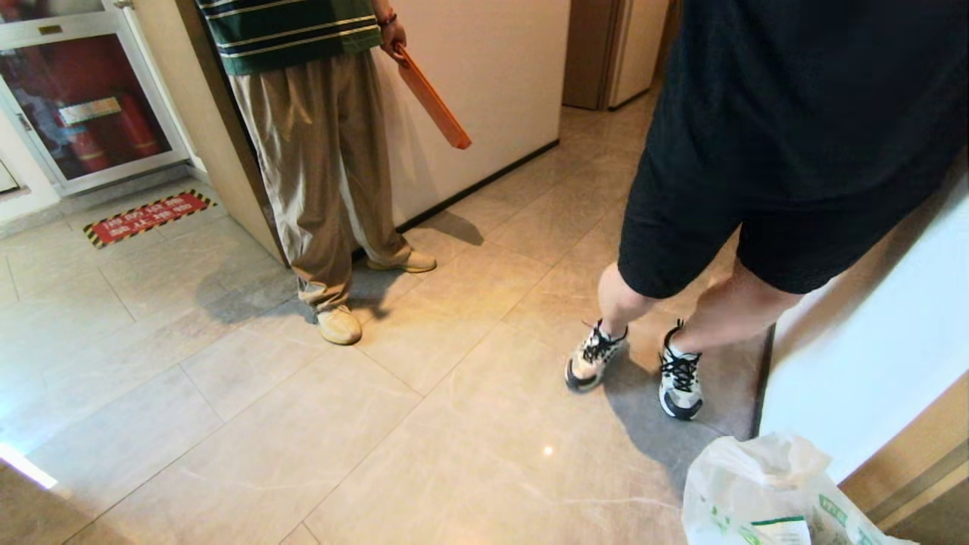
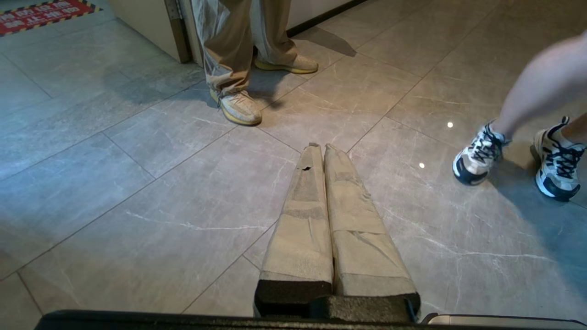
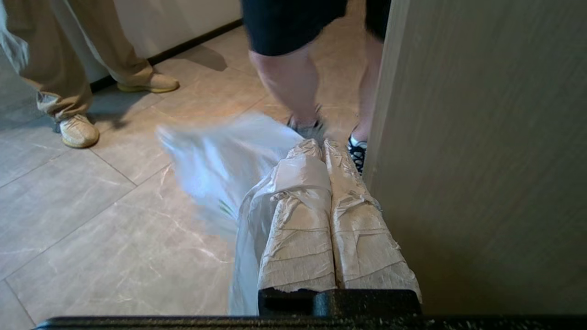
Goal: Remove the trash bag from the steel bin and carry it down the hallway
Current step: Put the trash bag at the door
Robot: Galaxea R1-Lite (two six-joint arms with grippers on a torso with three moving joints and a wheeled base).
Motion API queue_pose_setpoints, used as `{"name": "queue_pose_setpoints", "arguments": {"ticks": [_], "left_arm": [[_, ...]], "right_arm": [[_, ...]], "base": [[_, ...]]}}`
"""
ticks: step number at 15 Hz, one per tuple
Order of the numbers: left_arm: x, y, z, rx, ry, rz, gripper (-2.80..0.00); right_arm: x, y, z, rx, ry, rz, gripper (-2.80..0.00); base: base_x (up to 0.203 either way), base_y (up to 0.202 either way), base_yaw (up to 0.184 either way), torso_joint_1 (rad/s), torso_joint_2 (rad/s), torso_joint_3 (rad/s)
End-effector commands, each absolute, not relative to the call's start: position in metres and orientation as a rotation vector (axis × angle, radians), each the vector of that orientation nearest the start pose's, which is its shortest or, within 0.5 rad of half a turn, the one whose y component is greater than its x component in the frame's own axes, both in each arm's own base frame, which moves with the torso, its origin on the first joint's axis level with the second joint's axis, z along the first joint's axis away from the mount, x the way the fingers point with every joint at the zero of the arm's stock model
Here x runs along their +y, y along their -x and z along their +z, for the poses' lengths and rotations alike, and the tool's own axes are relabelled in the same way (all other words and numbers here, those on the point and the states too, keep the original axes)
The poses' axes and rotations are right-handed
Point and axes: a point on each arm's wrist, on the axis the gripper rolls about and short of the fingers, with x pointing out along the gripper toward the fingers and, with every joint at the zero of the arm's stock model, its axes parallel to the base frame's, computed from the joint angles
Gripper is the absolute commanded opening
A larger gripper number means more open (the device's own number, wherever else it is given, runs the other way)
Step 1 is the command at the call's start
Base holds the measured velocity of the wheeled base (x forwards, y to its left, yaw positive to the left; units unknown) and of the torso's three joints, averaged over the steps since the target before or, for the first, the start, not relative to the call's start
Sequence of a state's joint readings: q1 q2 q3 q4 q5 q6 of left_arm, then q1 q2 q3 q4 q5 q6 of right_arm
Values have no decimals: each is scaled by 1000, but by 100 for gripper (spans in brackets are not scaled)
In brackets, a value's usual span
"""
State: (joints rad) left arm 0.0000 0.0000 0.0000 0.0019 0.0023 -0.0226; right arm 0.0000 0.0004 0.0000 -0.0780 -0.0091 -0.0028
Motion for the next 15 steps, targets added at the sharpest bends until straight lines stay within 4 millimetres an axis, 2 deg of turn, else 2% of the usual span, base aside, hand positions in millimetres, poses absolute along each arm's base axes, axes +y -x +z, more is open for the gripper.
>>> {"name": "queue_pose_setpoints", "arguments": {"ticks": [1, 13, 15], "left_arm": [[0, 23, 75, 1, 23, 3, -280], [0, 23, 75, 3, 11, 2, -280], [0, 23, 75, 4, 12, 2, -280]], "right_arm": [[0, 21, 75, -51, 3, -9, -280], [0, 21, 75, -52, 3, -9, -280], [0, 21, 75, -51, 3, -9, -280]], "base": [[0, 0, 0, 0, 0, 0], [0, 0, 0, 0, 0, 0], [4, 81, -9, 1, 6, 2]]}}
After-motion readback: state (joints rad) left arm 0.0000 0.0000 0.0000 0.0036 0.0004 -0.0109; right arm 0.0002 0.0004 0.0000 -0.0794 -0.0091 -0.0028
